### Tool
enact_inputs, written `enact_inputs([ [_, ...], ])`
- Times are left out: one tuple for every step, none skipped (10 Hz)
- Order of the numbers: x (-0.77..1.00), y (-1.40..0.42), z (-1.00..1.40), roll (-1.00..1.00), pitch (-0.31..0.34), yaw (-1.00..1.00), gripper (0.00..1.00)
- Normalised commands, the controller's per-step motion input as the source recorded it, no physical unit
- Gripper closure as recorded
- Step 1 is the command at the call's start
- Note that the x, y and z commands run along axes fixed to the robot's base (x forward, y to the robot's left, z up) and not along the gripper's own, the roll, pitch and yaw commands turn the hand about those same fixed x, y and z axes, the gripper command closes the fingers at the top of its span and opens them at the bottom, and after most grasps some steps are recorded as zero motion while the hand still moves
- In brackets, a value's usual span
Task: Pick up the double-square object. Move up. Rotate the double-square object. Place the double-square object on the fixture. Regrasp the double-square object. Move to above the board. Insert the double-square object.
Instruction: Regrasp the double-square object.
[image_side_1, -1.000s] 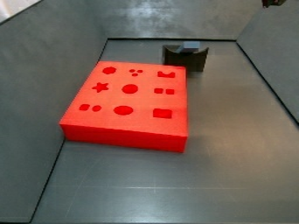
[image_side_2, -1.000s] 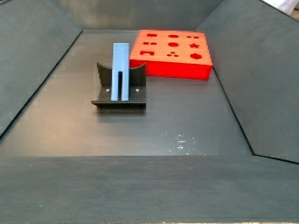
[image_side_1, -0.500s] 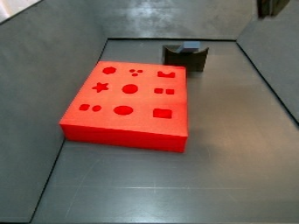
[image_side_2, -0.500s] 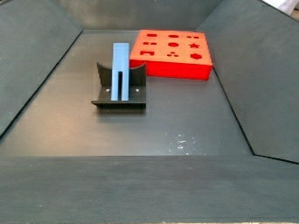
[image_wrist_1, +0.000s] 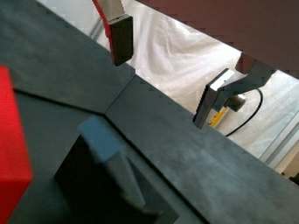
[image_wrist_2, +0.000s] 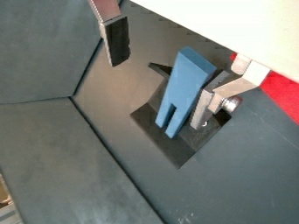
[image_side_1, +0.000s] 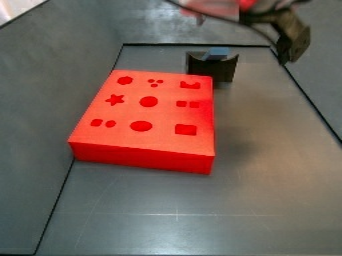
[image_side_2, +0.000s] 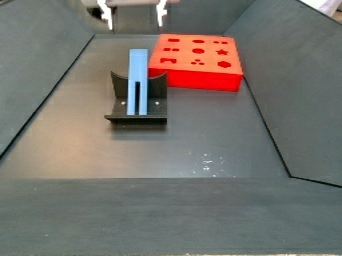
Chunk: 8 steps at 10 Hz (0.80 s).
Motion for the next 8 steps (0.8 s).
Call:
enact_inputs([
  [0.08, 0.02, -1.00, 0.07, -0.114, -0.04, 0.00],
  [0.08, 0.02, -1.00, 0.07, -0.092, -0.05, 0.00],
  [0.08, 0.02, -1.00, 0.06, -0.062, -0.06, 0.00],
  [0.08, 0.01, -0.83, 0.06, -0.039, -0.06, 0.00],
  [0.07, 0.01, -0.66, 0.06, -0.014, -0.05, 0.00],
  [0.07, 0.01, -0.50, 0.06, 0.008, -0.04, 0.00],
  [0.08, 0.00, -0.30, 0.06, 0.030, -0.02, 0.00],
  [0.00, 0.00, 0.00, 0.00, 0.000, 0.00, 1.00],
])
